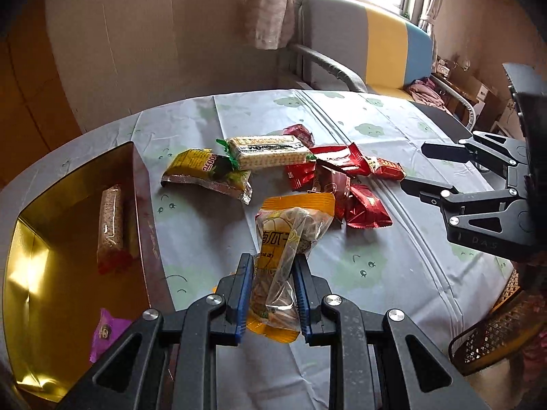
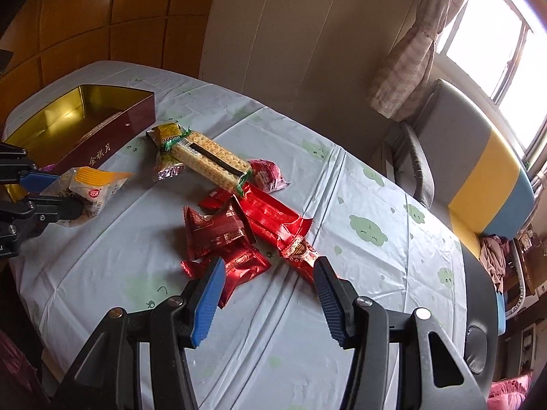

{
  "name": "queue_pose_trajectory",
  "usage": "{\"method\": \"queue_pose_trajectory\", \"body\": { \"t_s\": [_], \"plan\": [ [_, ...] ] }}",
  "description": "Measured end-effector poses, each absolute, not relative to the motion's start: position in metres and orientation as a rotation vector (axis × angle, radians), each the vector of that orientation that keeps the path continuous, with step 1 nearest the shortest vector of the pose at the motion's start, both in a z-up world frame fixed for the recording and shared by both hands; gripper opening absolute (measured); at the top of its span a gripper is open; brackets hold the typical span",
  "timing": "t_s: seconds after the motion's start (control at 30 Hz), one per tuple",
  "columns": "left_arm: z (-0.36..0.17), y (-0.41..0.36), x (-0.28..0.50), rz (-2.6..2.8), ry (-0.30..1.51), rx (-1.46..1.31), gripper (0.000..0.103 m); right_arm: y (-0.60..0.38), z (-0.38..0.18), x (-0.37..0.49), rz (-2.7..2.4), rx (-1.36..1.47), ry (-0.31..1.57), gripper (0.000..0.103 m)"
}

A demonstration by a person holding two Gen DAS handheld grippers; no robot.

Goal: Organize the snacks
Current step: 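Grasp the clear biscuit bag with the left gripper and lift it, then drop the biscuit bag into the tin with the left gripper while the right gripper grasps a red foil packet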

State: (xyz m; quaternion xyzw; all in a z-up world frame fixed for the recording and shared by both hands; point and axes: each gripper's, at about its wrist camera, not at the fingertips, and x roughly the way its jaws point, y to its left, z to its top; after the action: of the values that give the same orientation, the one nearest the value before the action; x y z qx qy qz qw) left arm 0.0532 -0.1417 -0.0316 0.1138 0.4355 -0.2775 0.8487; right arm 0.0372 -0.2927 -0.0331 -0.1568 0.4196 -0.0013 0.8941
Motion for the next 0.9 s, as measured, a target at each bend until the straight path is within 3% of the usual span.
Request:
{"method": "queue_pose_trajectory", "body": {
  "t_s": [0.47,0.9],
  "plan": [
    [-0.025,-0.133,0.049,-0.571,0.903,0.218,0.024,-0.293,-0.041,0.042,0.015,-0.305,0.911,0.054],
    [0.013,-0.074,0.057,-0.509,0.834,0.055,0.024,-0.353,-0.064,0.085,0.117,0.327,1.089,0.054]
  ]
}}
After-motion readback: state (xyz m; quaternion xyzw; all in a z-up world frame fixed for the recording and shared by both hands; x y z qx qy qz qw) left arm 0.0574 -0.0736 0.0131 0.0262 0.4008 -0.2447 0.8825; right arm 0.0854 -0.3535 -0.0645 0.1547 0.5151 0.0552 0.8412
